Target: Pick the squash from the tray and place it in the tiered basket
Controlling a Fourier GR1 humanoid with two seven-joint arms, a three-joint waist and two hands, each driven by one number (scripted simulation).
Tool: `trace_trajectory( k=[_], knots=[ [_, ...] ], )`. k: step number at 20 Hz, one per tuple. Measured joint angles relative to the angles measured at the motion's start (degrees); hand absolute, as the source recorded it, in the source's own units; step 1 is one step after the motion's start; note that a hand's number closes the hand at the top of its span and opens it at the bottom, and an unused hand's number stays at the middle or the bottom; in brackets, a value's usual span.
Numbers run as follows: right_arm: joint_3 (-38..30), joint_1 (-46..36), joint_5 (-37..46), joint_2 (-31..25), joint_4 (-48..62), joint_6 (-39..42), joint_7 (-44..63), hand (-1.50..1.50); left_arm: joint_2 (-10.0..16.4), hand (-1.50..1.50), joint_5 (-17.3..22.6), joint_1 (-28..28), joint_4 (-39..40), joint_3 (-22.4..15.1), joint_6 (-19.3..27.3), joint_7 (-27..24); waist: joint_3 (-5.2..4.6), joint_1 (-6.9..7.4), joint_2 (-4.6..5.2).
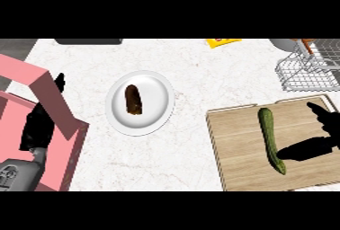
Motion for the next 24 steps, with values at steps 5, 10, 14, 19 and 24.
trace_trajectory(
  k=[5,10,14,19,24],
  knots=[
    [1.00,-1.68,3.29,1.52,0.59,0.77,0.63,-1.50,-1.08,0.00,-1.74,-0.09,-0.28,0.29,-0.03,0.86,0.03,0.08,-0.01],
    [1.87,-1.21,5.75,3.57,1.60,0.84,0.23,-1.50,-1.01,0.00,-2.03,0.93,-2.15,1.22,-1.24,1.84,-0.03,0.09,-0.01],
    [2.02,-1.25,6.70,5.24,2.09,0.95,0.81,-1.50,-1.73,0.00,-2.64,0.46,-1.08,1.93,-1.64,1.50,-0.01,-0.03,0.03],
    [2.41,-0.53,8.02,7.60,3.23,1.00,0.84,-1.50,-2.34,0.00,-3.58,0.45,-1.90,2.19,-2.09,2.69,-0.06,0.05,0.04],
    [1.09,-0.09,9.13,9.51,7.35,1.29,-1.55,-1.50,-3.03,0.00,-4.48,1.33,-2.90,2.81,-2.71,2.99,-0.06,0.09,0.08]
  ],
)
